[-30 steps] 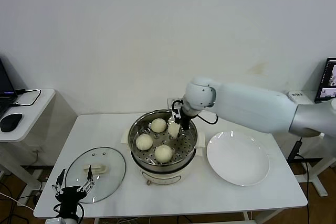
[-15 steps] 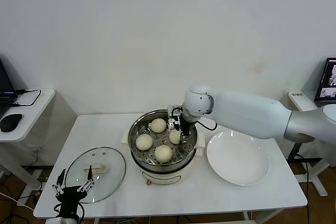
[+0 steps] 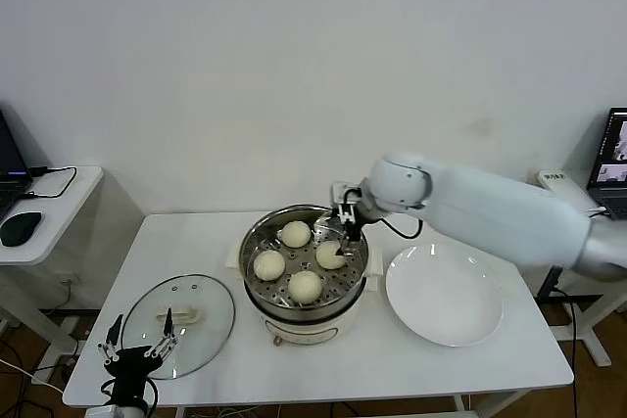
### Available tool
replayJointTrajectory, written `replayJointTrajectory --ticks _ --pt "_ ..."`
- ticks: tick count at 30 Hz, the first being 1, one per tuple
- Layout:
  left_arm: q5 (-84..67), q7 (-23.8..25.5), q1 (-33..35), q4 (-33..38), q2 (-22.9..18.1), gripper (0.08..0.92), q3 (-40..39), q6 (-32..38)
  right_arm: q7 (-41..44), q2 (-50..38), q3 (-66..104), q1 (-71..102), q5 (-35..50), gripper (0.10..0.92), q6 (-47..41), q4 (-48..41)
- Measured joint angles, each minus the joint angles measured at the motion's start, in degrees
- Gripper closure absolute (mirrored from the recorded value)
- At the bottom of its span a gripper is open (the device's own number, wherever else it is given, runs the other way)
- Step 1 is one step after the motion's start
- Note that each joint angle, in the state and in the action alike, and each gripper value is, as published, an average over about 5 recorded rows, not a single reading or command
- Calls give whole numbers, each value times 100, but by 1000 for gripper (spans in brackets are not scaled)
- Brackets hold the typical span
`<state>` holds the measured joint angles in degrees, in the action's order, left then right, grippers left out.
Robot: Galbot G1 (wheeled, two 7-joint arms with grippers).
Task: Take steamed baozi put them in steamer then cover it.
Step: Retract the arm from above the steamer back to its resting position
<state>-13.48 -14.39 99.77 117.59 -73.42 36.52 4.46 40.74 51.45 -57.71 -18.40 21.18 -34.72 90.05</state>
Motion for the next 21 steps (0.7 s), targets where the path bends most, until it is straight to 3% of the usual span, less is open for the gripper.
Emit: replayJointTrajectory --ticks 11,21 --pt "91 23 8 -70 -58 177 -44 32 -1941 -804 2324 2618 168 203 1215 722" --pt "507 -132 -92 -190 -144 177 -202 115 -2797 68 5579 5874 -624 203 3022 766"
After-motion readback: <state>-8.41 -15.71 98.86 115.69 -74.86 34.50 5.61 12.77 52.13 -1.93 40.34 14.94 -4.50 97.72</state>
